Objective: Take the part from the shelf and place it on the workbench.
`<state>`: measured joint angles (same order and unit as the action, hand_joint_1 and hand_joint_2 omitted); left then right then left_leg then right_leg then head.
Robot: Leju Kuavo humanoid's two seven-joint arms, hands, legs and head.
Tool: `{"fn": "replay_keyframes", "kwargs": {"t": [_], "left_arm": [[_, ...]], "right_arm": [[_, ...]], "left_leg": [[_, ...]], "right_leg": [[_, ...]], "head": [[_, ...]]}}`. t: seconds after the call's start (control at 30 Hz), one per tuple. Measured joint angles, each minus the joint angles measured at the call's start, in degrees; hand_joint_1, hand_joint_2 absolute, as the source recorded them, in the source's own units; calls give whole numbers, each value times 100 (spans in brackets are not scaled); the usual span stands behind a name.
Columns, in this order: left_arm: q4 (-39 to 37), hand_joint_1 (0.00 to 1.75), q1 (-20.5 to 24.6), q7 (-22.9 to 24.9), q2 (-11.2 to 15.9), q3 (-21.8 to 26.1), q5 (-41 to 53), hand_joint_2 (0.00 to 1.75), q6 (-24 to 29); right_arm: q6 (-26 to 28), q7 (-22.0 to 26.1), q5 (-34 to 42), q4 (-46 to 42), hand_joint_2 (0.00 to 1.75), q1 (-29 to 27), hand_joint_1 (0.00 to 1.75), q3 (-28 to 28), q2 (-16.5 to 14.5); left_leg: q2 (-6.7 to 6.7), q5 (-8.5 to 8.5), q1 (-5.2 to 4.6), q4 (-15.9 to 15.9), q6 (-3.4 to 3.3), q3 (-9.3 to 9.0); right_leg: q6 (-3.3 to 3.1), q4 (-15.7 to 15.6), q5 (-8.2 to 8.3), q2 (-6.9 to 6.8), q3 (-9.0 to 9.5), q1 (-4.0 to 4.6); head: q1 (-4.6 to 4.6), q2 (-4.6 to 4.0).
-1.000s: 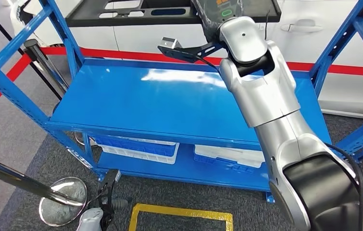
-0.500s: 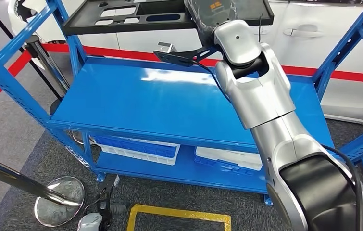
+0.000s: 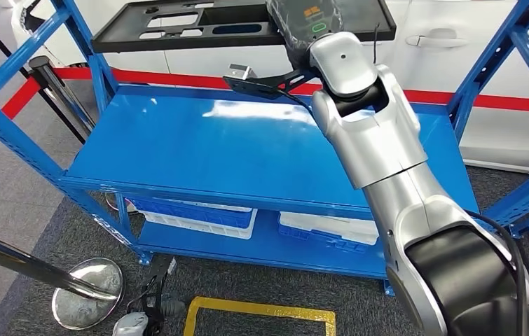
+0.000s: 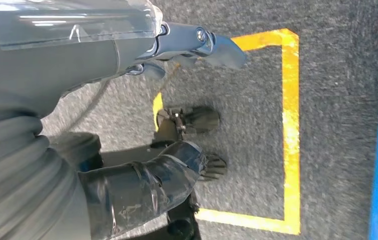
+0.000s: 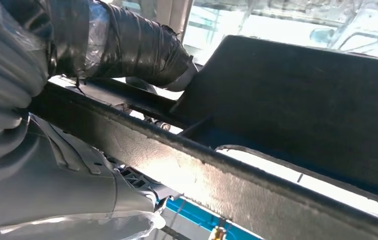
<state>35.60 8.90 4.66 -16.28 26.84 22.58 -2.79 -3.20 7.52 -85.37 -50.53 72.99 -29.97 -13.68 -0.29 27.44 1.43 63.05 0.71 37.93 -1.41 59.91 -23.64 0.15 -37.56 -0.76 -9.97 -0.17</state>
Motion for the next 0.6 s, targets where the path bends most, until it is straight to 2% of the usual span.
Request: {"fn": "replay_keyframes", "kwargs": {"t": [0.07, 0.1, 0.13, 0.17, 0.2, 0.27, 0.3, 0.33, 0.43, 0.47, 0.5, 0.57, 0.6], "left_arm": [[1, 0, -3, 0, 3, 0, 55, 175, 2], [1, 0, -4, 0, 4, 0, 65, 175, 3], [1, 0, -7, 1, 4, 0, 74, 175, 4], [1, 0, -9, 4, 4, 0, 83, 175, 11], [3, 0, -10, 20, 4, 0, 110, 175, 30], [34, 0, -11, 119, 5, 0, 254, 175, 112], [68, 0, -13, 198, 4, 0, 360, 175, 169], [112, 0, -20, 283, 4, 1, 471, 175, 223], [271, 0, -55, 480, -6, 13, 712, 175, 318], [324, 0, -63, 516, -12, 17, 756, 175, 332], [373, 0, -67, 540, -18, 21, 782, 175, 341], [446, 0, -74, 569, -22, 33, 800, 175, 348], [467, 0, -77, 578, -22, 43, 800, 175, 342]], "right_arm": [[-3, 1, -2, 15, 175, 1, 175, 0, -19], [-6, 2, -3, 27, 175, 0, 175, 0, -22], [-11, 2, -3, 40, 175, -1, 175, 0, -22], [-16, 2, -3, 51, 175, -2, 175, 0, -23], [-21, 2, -3, 58, 175, -1, 175, 0, -26], [-23, 2, -5, 60, 175, 7, 175, 0, -41], [-23, 4, -8, 60, 175, 14, 175, 0, -54], [-24, 9, -11, 59, 175, 20, 175, 0, -68], [-44, 28, -20, 61, 175, 28, 175, 0, -112], [-55, 31, -22, 62, 175, 32, 175, 0, -123], [-63, 32, -25, 63, 175, 36, 175, 0, -131], [-72, 33, -27, 67, 175, 38, 175, 0, -143], [-70, 34, -27, 76, 175, 36, 175, 0, -148]], "left_leg": [[2, 430, 1, 711, 27, 241], [2, 586, 1, 1047, 33, 348], [2, 650, 0, 1226, 32, 382], [2, 608, 0, 1181, 25, 308], [2, 479, 0, 907, 10, 118], [1, 223, -14, 110, -24, -357], [-2, 148, -29, -168, -40, -509], [-8, 120, -47, -302, -55, -569], [-8, 2, -58, -351, -125, -525], [2, -61, -45, -379, -165, -499], [13, -127, -31, -410, -206, -458], [23, -231, -25, -426, -260, -347], [24, -277, -27, -423, -267, -284]], "right_leg": [[-49, 2, 36, -8, -40, 18], [-62, 10, 51, -12, -68, 30], [-69, 23, 69, -15, -101, 40], [-70, 38, 88, -17, -135, 48], [-66, 52, 108, -15, -166, 51], [-34, 70, 157, -7, -218, 62], [-5, 71, 188, -2, -237, 65], [30, 68, 221, 1, -252, 64], [131, 35, 290, 6, -277, 55], [163, 93, 198, 6, -311, 52], [194, 261, 7, 6, -377, 49], [244, 917, -543, 1, -576, 35], [262, 1290, -751, 1, -663, 32]], "head": [[0, 0], [0, 0], [0, 0], [0, 0], [0, 0], [0, 0], [0, 0], [1, 0], [2, 0], [3, 0], [3, 0], [3, 0], [2, 0]]}}
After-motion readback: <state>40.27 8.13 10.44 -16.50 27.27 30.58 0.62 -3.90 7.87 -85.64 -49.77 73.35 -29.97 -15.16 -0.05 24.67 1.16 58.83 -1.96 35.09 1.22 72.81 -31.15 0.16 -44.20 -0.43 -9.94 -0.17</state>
